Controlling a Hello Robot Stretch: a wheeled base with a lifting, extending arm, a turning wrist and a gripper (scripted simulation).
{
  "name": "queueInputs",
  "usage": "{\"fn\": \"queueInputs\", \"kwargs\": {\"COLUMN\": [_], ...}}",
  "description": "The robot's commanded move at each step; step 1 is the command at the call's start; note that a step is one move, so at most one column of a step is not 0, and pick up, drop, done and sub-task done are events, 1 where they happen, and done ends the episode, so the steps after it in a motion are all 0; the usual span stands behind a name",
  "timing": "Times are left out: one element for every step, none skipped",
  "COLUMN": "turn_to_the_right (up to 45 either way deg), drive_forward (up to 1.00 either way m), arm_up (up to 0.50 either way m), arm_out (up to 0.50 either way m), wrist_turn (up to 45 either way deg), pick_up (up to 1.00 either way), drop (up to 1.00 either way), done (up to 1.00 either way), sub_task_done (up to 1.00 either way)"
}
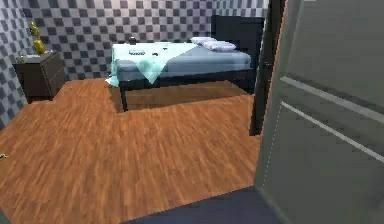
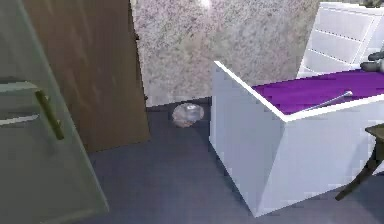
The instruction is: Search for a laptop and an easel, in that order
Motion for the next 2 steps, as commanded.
{"fn": "queueInputs", "kwargs": {"turn_to_the_right": [0.0, -3.0], "drive_forward": [1.0, 0.0], "arm_up": [0.0, 0.0], "arm_out": [0.0, 0.0], "wrist_turn": [0.0, 0.0], "pick_up": [0.0, 0.0], "drop": [0.0, 0.0], "done": [0.0, 0.0], "sub_task_done": [0.0, 0.0]}}
